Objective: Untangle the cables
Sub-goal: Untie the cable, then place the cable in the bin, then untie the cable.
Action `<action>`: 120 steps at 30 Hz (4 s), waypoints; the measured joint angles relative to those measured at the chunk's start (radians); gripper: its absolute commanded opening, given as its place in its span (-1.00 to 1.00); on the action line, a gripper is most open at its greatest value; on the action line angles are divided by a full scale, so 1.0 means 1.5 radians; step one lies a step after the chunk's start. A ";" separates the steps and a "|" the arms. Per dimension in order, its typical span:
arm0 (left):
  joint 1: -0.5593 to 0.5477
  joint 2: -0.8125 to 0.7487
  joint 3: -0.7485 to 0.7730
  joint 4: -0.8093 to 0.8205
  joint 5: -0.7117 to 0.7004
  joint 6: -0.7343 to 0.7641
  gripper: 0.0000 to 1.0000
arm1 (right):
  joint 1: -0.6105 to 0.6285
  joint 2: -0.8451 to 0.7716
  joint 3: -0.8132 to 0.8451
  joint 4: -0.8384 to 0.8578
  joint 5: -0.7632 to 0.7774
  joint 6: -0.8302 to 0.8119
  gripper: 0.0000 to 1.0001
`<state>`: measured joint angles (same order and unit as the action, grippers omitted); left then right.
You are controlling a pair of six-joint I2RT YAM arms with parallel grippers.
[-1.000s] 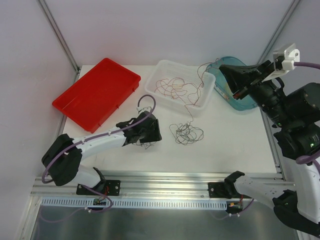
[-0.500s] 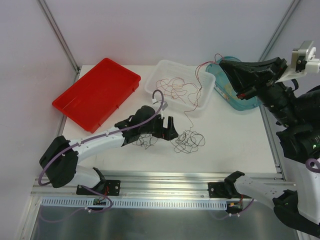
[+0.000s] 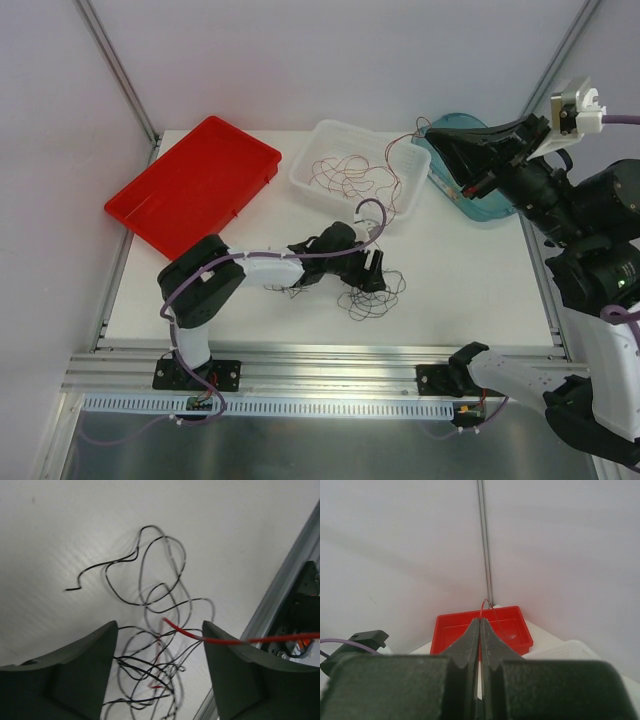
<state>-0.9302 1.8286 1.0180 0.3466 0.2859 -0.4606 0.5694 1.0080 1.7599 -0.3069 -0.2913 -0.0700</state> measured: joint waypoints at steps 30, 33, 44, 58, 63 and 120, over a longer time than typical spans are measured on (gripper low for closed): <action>0.220 -0.387 -0.230 -0.288 -0.131 -0.114 0.56 | -0.017 0.074 0.027 -0.100 0.260 -0.206 -0.99; 0.225 -0.436 -0.218 -0.326 -0.139 -0.100 0.85 | -0.033 0.119 0.016 -0.095 0.245 -0.206 -0.99; 0.295 -0.549 -0.149 -0.434 -0.146 -0.041 0.98 | -0.078 0.204 0.014 -0.071 0.191 -0.203 -0.98; 0.303 -0.685 -0.235 -0.534 -0.119 -0.045 0.98 | -0.116 0.497 -0.031 -0.028 0.173 -0.145 -0.91; 0.303 -0.691 -0.264 -0.558 -0.106 -0.053 0.98 | -0.140 0.631 -0.021 -0.070 0.167 -0.080 -0.70; 0.303 -0.535 -0.208 -0.618 -0.177 -0.124 0.90 | 0.089 0.198 -0.595 -0.140 0.409 0.154 -0.85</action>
<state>-0.4763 1.0260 0.7055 -0.5808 0.0208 -0.6460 0.7025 1.3045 0.8669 -0.5171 0.3222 0.1608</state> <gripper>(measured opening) 0.973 0.024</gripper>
